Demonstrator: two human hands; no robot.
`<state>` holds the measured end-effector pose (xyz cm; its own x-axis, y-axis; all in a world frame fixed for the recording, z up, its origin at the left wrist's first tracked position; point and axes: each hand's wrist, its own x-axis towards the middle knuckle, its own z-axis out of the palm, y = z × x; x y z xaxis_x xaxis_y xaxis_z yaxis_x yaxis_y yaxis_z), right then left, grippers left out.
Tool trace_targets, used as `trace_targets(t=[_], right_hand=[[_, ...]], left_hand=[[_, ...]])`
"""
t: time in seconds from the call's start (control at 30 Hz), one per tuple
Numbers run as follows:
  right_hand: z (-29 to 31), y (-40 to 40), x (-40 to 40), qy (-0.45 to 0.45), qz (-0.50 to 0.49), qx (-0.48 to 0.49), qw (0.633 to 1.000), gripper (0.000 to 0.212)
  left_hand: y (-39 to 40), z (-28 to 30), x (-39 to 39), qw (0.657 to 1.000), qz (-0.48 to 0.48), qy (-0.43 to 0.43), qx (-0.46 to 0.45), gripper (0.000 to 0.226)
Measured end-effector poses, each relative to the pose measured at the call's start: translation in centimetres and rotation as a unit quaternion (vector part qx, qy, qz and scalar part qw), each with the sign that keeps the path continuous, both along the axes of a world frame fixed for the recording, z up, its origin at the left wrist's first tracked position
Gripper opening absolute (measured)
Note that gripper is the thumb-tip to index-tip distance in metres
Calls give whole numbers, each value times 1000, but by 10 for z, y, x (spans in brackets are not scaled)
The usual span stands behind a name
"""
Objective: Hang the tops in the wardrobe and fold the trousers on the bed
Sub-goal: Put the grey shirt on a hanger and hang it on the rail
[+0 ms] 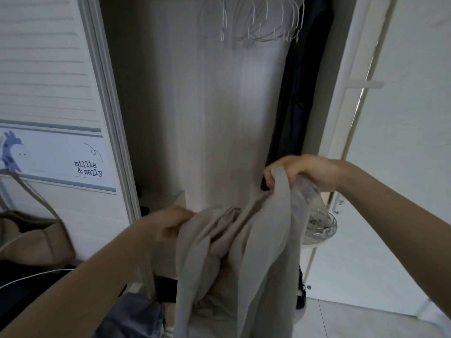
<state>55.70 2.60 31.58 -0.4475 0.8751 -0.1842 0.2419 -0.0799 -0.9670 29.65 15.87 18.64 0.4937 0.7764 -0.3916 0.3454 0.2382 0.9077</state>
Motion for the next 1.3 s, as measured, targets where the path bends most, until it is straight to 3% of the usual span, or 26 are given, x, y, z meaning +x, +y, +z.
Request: trace_targets(t=[0.1,0.17,0.27,0.33,0.4,0.47,0.53,0.57,0.63,0.7,0.83,0.97,1.1,1.2,1.3], right_hand=[[-28,2,6,-184,67,-75,978,20],[-44,5,-4,-278,118,-147,942,28],[-50,13,-15,-343,148,-169,912,37],[-45,20,-20,-333,69,-110,934,27],[-40,30,-24,-313,-75,14,947,23],[-42,41,-31,-350,-137,137,916,46],[-51,45,-49,-397,-78,179,897,70],[-58,46,-60,-404,-29,176,897,68],[-72,50,-75,-407,17,171,897,38],[-80,55,-81,-406,-13,191,894,17],[-68,57,-70,-347,-140,231,898,20],[-36,50,-62,-181,-255,243,918,19],[-11,44,-69,-15,-283,200,938,17],[0,42,-74,4,-264,206,942,7],[6,40,-70,-51,-251,214,943,6]], left_hand=[[12,31,-8,991,14,-128,40,15],[12,52,-8,986,0,-148,74,12],[2,75,-5,981,-22,-146,124,9],[-6,87,-6,975,-36,-159,148,16],[-11,94,-7,968,-72,-160,178,9],[-13,98,-9,959,-116,-162,203,17],[-16,102,-13,950,-147,-178,211,21],[-17,103,-15,947,-156,-186,211,19],[-18,106,-21,944,-161,-192,216,18],[-14,109,-30,941,-157,-171,248,21],[1,110,-61,925,-91,20,369,23],[12,98,-79,899,-52,125,416,40],[14,83,-70,852,-65,196,482,32],[15,75,-58,806,-49,240,539,23],[18,75,-51,808,-29,240,537,12]])
